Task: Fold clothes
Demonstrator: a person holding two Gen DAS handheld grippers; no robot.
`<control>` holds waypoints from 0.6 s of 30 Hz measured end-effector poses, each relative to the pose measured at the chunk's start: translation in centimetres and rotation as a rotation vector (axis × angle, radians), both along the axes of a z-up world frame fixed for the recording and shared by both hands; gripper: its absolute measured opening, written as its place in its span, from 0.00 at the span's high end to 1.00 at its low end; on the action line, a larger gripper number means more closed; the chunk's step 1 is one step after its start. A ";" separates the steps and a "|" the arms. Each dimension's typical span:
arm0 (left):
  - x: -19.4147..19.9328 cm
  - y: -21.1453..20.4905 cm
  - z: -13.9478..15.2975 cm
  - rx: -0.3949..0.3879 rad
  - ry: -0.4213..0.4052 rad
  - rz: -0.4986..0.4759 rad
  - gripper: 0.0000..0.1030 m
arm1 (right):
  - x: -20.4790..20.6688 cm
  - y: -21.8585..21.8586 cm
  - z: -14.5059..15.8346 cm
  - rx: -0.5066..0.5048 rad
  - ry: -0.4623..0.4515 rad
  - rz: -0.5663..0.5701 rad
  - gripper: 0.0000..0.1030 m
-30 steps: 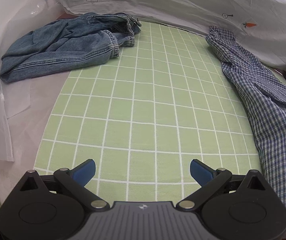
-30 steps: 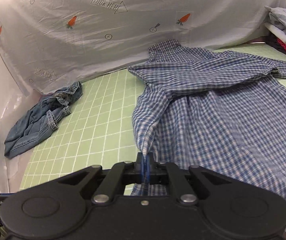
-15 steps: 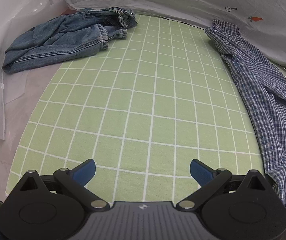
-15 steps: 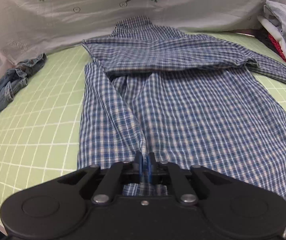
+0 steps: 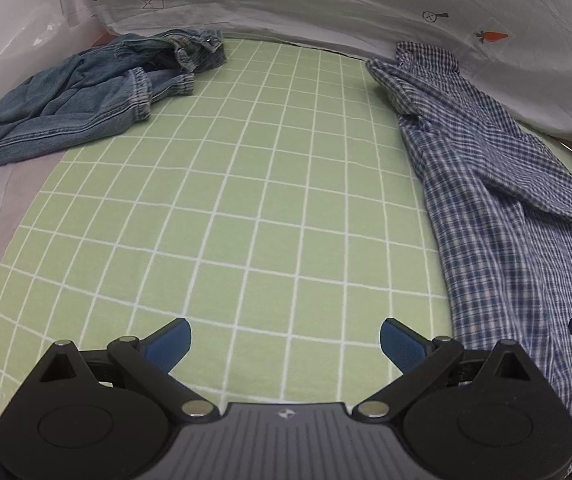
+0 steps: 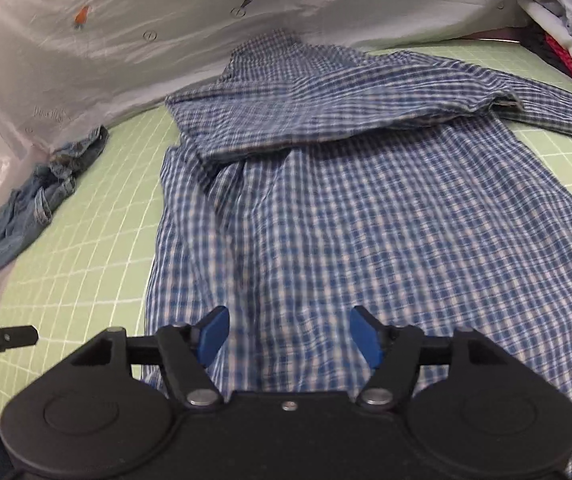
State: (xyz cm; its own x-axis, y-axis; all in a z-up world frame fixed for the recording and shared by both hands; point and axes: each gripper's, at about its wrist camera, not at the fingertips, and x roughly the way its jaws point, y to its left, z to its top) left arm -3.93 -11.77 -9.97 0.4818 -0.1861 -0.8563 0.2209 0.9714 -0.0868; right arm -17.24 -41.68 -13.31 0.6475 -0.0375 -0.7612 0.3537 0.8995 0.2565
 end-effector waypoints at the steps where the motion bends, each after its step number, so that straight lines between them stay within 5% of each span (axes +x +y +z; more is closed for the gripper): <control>1: 0.3 -0.8 0.0 -0.001 -0.003 -0.001 0.03 | -0.1 -1.0 0.4 0.012 -0.013 -0.017 0.32; 18: 8.8 -12.3 -3.0 0.045 0.039 -0.008 0.03 | 4.0 -17.2 0.2 0.018 -0.035 -0.278 0.27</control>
